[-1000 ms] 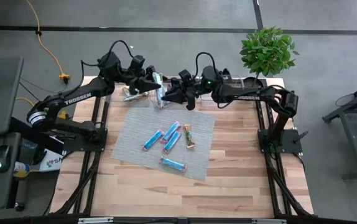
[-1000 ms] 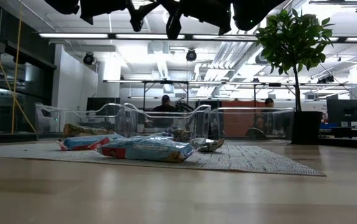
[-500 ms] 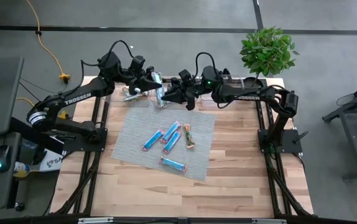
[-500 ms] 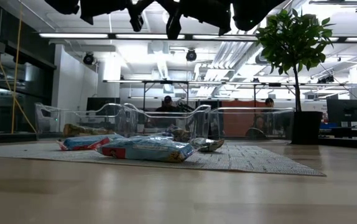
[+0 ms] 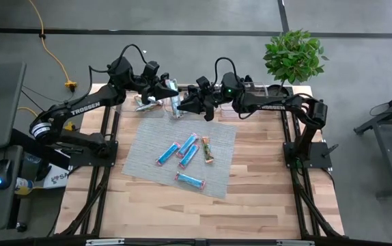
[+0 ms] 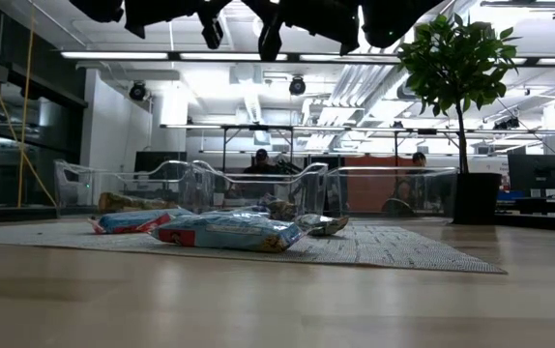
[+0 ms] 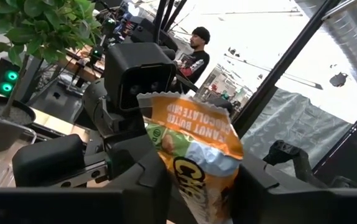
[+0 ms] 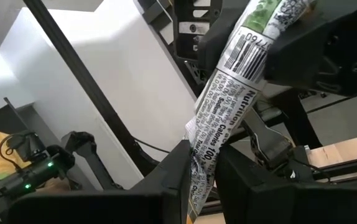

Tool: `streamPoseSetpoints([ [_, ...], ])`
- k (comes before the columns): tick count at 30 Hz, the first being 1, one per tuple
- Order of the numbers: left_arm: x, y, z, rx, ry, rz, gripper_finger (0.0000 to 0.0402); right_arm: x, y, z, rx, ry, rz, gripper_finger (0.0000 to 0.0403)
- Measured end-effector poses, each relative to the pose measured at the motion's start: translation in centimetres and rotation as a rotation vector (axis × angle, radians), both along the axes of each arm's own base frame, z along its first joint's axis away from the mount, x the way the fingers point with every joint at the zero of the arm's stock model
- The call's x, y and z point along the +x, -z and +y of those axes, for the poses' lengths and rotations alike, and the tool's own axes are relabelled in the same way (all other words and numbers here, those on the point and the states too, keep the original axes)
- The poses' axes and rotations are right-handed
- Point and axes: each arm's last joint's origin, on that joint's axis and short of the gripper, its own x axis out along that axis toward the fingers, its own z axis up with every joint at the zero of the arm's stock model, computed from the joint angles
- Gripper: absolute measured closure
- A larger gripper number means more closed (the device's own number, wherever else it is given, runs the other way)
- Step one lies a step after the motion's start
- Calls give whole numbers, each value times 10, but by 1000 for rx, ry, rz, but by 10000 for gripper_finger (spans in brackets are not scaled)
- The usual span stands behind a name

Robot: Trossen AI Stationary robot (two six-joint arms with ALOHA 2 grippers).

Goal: Pick and place Granola Bars by type
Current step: Put the yellow granola bar into the left transparent bin

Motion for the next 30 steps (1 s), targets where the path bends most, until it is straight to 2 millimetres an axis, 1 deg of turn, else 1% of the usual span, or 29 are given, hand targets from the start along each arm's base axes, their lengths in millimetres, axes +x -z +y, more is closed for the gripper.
streamPoseSetpoints([
  [6,0,0,0,18,-3,-5,304,0,0,0,0,0,0,352],
  [13,0,0,0,18,-7,-5,312,0,0,1,-26,-34,-4,347],
  [17,0,1,0,28,-12,-4,313,0,2,1,-23,-45,13,328],
  [23,1,7,1,33,-38,41,313,0,4,3,-8,-96,51,284],
  [26,1,10,2,50,-63,61,313,0,9,3,11,-128,105,267],
  [30,2,18,5,81,-131,114,313,1,19,4,32,-145,203,257],
])
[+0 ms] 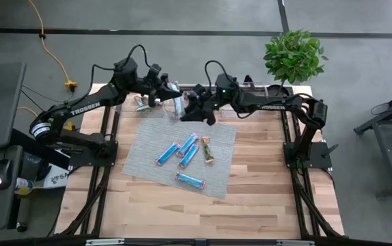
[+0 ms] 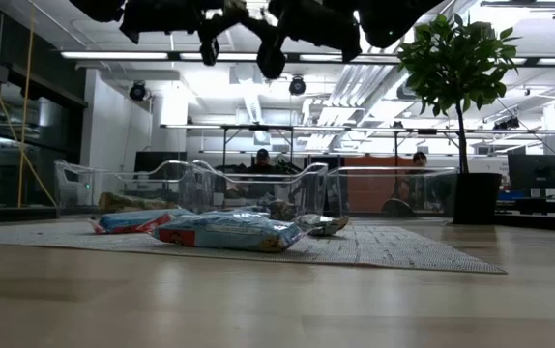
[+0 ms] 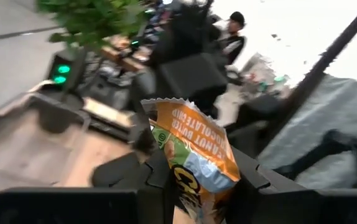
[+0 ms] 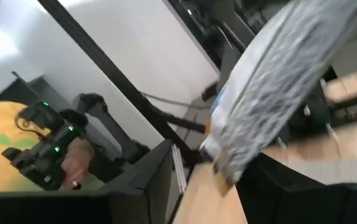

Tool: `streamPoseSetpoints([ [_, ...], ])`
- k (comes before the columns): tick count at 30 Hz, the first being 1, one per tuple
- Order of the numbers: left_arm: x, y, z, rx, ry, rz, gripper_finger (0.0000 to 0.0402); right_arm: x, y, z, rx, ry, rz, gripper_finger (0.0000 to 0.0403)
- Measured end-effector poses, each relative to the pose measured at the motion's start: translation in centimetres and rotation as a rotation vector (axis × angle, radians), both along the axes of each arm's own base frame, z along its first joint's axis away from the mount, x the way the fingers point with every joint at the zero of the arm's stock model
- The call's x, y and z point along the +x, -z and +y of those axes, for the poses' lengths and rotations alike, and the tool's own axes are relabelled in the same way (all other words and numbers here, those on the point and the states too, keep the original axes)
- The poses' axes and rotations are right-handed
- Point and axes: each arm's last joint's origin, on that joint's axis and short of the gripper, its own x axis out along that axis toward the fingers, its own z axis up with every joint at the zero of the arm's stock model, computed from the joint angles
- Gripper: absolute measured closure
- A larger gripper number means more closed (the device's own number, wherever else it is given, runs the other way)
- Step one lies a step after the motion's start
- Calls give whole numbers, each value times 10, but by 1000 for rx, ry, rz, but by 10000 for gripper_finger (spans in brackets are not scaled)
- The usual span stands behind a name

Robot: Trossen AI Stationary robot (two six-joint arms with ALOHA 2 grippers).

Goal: Pick and place Granola Bars by type
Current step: Put the yellow granola bar into the left transparent bin

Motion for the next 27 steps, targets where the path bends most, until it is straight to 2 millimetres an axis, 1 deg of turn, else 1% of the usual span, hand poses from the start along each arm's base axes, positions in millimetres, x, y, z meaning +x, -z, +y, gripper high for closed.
streamPoseSetpoints([
  [4,-5,9,9,28,-102,70,313,0,9,0,10,1,86,256],
  [8,-16,17,24,57,-234,146,313,-1,15,0,20,0,144,256],
  [12,-33,26,42,103,-387,246,313,-1,20,0,22,19,189,256],
  [16,-51,39,55,139,-534,413,313,-1,22,0,12,25,199,256],
  [22,-76,61,61,156,-681,740,313,-1,22,-1,5,53,199,256],
  [24,-81,65,61,160,-681,791,313,-1,22,-2,3,60,198,256],
  [27,-83,67,60,158,-670,818,313,-1,22,-2,-10,62,191,256],
])
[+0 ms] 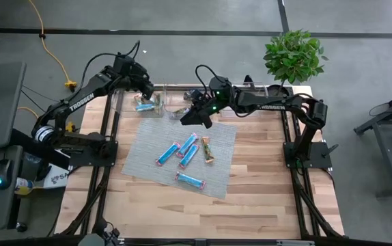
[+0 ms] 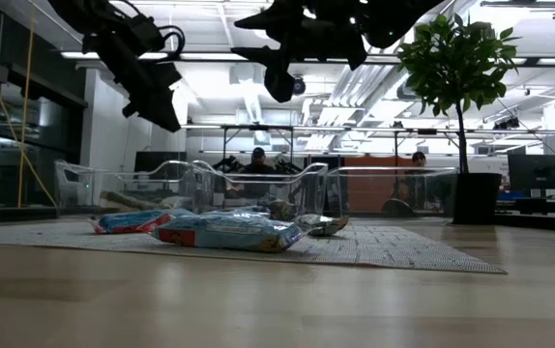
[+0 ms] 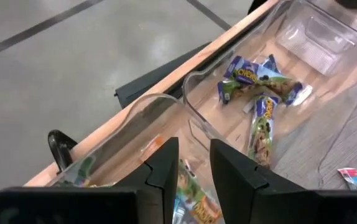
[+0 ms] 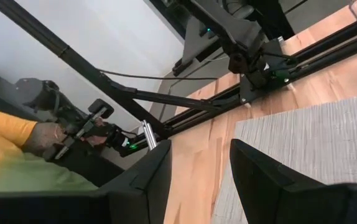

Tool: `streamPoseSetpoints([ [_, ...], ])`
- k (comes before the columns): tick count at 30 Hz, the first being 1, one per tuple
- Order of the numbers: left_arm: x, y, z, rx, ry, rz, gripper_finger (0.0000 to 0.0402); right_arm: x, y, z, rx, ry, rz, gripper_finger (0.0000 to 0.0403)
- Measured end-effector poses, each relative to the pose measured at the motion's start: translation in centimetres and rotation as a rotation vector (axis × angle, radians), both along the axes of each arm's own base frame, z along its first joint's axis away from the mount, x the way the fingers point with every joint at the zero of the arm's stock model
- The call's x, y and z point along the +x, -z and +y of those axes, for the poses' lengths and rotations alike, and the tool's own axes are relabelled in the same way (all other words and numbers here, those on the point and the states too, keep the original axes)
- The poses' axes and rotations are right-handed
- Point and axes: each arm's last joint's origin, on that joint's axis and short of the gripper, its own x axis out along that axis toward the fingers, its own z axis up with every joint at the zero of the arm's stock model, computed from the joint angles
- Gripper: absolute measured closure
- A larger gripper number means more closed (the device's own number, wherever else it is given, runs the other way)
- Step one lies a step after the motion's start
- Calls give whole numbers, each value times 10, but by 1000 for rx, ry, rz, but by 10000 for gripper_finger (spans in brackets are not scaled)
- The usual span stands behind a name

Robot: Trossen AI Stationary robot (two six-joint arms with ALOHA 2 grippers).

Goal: Pick and place Granola Bars by type
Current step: Put the yellow granola bar into the left transparent bin

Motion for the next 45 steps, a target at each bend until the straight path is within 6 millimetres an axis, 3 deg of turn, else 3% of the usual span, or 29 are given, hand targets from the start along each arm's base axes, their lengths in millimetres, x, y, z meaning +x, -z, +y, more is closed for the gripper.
streamPoseSetpoints([
  [11,3,0,-4,-53,102,-66,312,-1,5,-1,-11,26,48,256],
  [15,3,4,-12,-133,282,-90,312,-6,23,5,30,29,246,256],
  [21,7,-3,-26,-264,712,-413,312,-23,54,28,47,78,663,256],
  [25,6,-8,-31,-329,858,-564,312,-28,63,45,-10,249,846,256],
  [29,3,-15,-37,-321,910,-610,312,-26,65,62,-121,440,897,256],
  [33,-1,-23,-44,-272,942,-623,312,-23,68,75,-164,516,903,256],
  [41,-9,-34,-55,-228,989,-655,312,-12,106,86,-158,518,1014,246],
  [45,-13,-40,-61,-202,998,-658,312,-10,110,84,-145,537,1023,224],
])
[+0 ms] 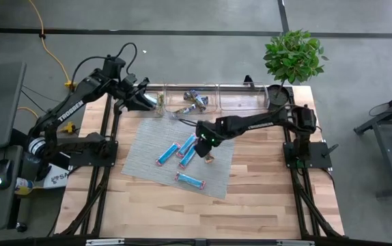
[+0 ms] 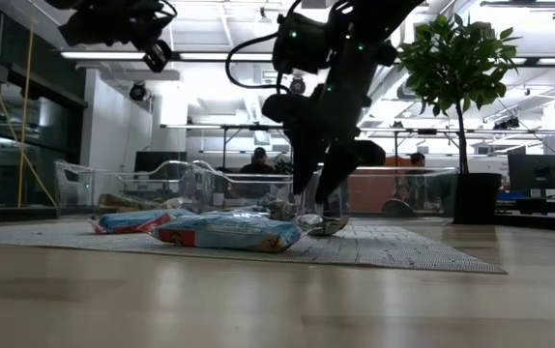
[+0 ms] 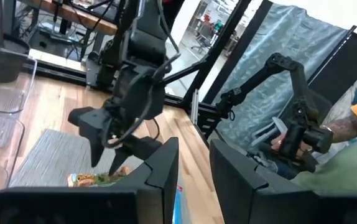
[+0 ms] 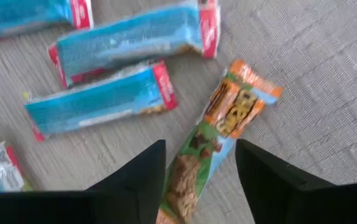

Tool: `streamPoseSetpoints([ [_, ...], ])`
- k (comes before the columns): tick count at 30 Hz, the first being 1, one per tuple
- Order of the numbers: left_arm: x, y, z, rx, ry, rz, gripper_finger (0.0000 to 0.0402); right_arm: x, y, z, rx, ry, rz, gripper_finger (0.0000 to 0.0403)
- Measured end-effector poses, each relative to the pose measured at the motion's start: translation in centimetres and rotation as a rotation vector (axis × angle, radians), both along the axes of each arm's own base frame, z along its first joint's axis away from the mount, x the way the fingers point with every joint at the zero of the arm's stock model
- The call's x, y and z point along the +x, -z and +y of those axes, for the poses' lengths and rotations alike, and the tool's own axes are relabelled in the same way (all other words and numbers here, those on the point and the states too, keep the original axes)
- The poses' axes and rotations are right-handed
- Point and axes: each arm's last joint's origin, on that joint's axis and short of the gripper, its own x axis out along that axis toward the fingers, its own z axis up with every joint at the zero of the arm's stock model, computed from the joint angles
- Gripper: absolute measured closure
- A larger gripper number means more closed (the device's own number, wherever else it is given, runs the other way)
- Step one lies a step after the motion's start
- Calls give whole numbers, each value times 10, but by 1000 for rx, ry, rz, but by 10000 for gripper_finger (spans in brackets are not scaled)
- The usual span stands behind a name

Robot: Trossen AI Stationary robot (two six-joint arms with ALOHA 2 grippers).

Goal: Pick and place Granola Bars by type
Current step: Put the yellow granola bar into the left transparent bin

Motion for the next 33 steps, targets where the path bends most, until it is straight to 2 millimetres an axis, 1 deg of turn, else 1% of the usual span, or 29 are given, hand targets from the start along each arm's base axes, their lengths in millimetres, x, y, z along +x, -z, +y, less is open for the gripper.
streamPoseSetpoints([
  [5,-5,-4,-8,9,-7,1,312,0,0,-4,-11,8,-3,199],
  [9,-10,-9,-14,24,-9,-7,312,1,9,-5,3,35,28,187],
  [14,-14,-14,-21,51,-10,-25,312,4,17,-5,24,55,29,185],
  [19,-17,-16,-25,77,-28,-25,312,7,34,-5,47,71,71,185],
  [22,-17,-17,-26,81,-38,-19,312,9,41,-5,67,90,82,185],
  [27,-17,-16,-25,88,-64,1,312,10,47,-5,70,127,97,199],
  [33,-17,-16,-25,95,-79,11,312,9,49,-6,68,133,105,244],
])
